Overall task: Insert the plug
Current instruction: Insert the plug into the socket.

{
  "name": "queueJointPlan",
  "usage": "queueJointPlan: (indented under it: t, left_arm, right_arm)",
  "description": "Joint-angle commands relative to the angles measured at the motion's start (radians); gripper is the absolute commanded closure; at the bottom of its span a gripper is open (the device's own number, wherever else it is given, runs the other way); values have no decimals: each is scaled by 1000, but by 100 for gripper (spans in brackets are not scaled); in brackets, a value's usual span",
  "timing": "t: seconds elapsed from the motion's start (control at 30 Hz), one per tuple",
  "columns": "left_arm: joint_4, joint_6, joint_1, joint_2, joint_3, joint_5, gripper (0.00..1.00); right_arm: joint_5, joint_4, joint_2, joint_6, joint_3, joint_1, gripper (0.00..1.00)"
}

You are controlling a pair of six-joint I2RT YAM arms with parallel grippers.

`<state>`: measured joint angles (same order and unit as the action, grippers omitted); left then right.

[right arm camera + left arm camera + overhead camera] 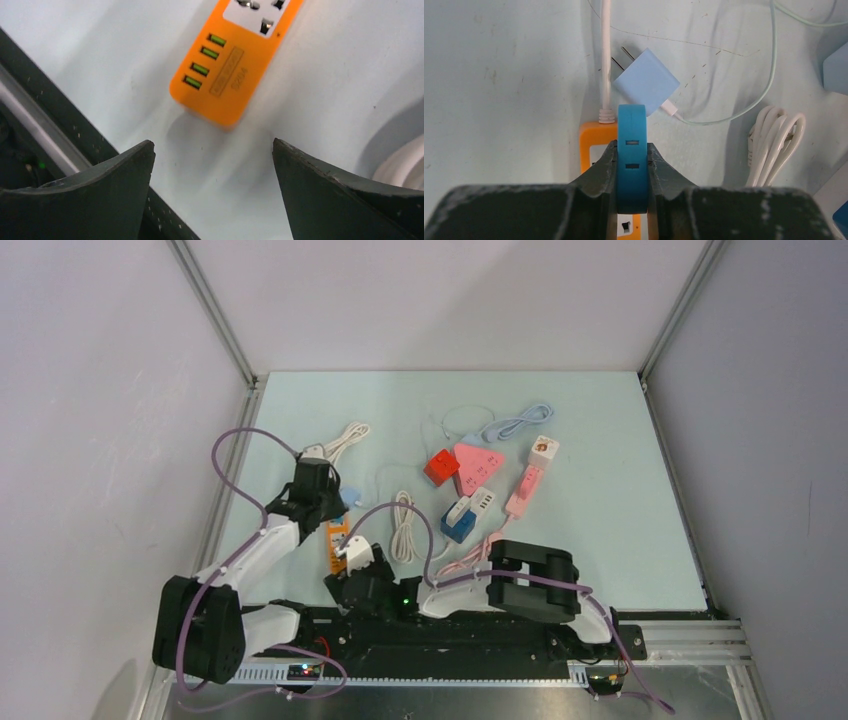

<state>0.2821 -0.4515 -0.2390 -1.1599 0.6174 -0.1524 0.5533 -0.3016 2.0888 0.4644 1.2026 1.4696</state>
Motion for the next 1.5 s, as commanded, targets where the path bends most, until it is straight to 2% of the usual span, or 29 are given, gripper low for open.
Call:
queueJointPlan:
  t: [0.0,0.17,0.37,0.5,0.57,0.63,0.67,0.77,1.07,1.23,1.47]
  left_arm:
    - [3,15,3,-24,40,27,100]
    - [9,14,3,-31,25,23,100]
    - [10,-5,2,-23,2,7,100]
    - [11,-17,2,-24,-7,10,100]
    - [14,-28,3,-24,-10,15,100]
    - [13,-43,1,-20,-15,14,100]
    - [14,-51,0,-18,-22,7,100]
    - [14,-89,-5,-20,-33,-10,100]
    - [46,-166,-32,-53,-15,-52,100]
    - [92,-226,-63,-94,11,-106,100]
    - [141,-308,-117,-138,30,-160,100]
  right_arm:
    - [73,66,86,55,99,1,8]
    - [119,177,163,76,240,-9,7]
    - [193,232,212,102,269,-36,12]
    - [233,226,208,81,236,-56,22]
    - [231,189,188,41,187,-66,32]
    - [190,74,158,-40,98,-71,43]
    - [172,-24,140,-105,38,-70,45]
    - [106,-98,132,-176,-9,-62,51]
    - [-26,-225,134,-240,-77,-64,51]
    - [-102,-322,103,-235,-155,-77,45]
    - [-151,-350,107,-223,-161,-82,44]
